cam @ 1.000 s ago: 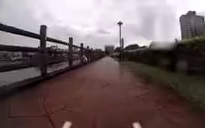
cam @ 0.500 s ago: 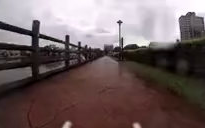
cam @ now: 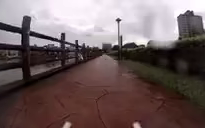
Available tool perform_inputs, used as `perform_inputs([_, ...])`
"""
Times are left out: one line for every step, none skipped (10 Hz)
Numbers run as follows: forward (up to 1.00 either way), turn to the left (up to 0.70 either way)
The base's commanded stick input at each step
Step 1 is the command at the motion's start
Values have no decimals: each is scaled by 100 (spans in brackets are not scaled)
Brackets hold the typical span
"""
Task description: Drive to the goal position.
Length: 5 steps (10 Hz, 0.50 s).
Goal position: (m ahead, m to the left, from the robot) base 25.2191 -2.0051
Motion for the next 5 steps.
perform_inputs([50, 3])
perform_inputs([50, 24])
perform_inputs([50, 46])
perform_inputs([50, 50])
perform_inputs([50, 9])
